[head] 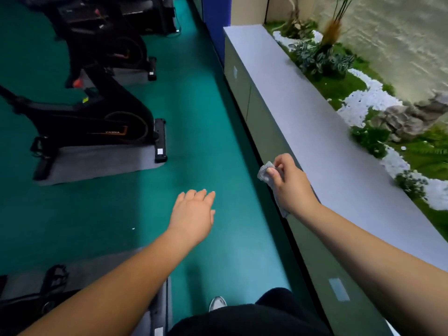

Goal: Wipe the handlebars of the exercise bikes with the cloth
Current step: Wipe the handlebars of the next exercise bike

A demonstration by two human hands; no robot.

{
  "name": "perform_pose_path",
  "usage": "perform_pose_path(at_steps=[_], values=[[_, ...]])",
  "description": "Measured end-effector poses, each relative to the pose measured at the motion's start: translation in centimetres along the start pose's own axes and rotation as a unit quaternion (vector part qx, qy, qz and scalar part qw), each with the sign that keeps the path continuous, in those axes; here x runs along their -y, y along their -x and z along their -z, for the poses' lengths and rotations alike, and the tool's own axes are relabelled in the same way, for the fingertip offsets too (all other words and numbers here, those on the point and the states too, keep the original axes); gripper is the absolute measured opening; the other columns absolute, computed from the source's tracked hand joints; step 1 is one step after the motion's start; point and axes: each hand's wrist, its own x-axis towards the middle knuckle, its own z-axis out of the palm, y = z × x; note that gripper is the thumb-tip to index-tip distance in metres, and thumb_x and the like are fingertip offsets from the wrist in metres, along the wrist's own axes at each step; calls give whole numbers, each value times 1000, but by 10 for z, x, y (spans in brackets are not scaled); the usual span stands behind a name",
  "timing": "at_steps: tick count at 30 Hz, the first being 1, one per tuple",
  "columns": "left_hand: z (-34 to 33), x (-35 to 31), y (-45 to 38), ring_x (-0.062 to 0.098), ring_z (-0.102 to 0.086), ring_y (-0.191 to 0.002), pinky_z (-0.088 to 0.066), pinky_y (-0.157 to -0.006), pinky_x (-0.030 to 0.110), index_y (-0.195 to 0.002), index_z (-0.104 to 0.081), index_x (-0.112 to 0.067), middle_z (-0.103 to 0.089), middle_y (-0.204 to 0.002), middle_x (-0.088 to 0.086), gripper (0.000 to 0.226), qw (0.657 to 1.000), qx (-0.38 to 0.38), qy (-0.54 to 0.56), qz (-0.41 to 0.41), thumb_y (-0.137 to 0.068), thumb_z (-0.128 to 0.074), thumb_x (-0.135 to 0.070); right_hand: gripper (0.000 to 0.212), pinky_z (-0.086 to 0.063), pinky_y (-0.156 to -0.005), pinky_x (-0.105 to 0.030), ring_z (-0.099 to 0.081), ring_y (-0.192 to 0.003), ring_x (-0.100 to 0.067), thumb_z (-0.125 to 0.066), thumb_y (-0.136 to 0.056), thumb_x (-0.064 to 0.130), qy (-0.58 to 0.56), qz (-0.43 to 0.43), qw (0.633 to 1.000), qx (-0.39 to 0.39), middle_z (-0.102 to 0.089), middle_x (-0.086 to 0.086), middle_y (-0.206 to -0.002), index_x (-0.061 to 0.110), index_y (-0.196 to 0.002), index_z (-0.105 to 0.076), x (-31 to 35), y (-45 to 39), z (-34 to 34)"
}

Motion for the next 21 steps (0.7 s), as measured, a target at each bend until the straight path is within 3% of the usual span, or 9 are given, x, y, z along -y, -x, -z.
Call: perform_pose_path(at_steps=[2, 5, 7, 10, 12, 15, 21], values=[[3, 9, -18, 24, -37, -132, -22, -111, 38, -147, -32, -23, -39, -149, 1, 54, 1000, 0, 7, 23, -97, -42, -37, 13, -38, -43, -15, -46, -58, -5, -45, -100, 25, 2, 11, 1000, 22, -49, 14, -73, 12, -98, -43, -1, -33, -10], [1, 21, -47, 22, -33, -134, -22, -113, 37, -149, -27, -24, -35, -152, -1, 54, 998, 14, 13, 55, -97, -39, -37, 14, -39, -50, -20, -48, -64, -15, -46, -99, 27, -3, 41, 996, 73, -50, 10, -73, 14, -95, -43, -1, -85, -26], [0, 28, -68, 22, -33, -134, -23, -113, 37, -149, -26, -24, -34, -152, -1, 54, 996, 21, 24, 82, -98, -39, -37, 14, -45, -55, -34, -51, -66, -22, -49, -98, 27, -12, 60, 992, 107, -53, 7, -73, 15, -93, -44, 3, -119, -35], [2, 38, -99, 21, -35, -133, -25, -111, 36, -149, -26, -25, -37, -151, -2, 55, 989, 21, 40, 139, -97, -41, -37, 16, -48, -51, -47, -55, -63, -34, -52, -95, 28, -32, 89, 985, 145, -57, 0, -74, 16, -88, -45, 13, -167, -46], [5, 44, -115, 21, -35, -134, -25, -110, 35, -149, -27, -25, -38, -150, -2, 55, 981, 18, 57, 184, -97, -41, -37, 16, -47, -46, -47, -51, -55, -34, -54, -94, 28, -32, 109, 978, 176, -54, 2, -69, 17, -86, -46, 18, -199, -56], [10, 51, -130, 22, -36, -133, -26, -110, 36, -148, -28, -25, -39, -149, -2, 55, 966, 15, 80, 245, -97, -41, -37, 16, -38, -27, -35, -40, -36, -23, -56, -93, 29, -59, 98, 965, 234, -52, -2, -65, 21, -83, -46, 29, -242, -79], [9, 78, -132, 20, -37, -133, -27, -110, 34, -148, -29, -24, -39, -150, -1, 54, 926, 13, 119, 357, -96, -42, -36, 16, -36, -30, -29, -39, -34, -22, -58, -91, 30, -75, 134, 932, 328, -56, -10, -65, 23, -82, -47, 64, -288, -149]])
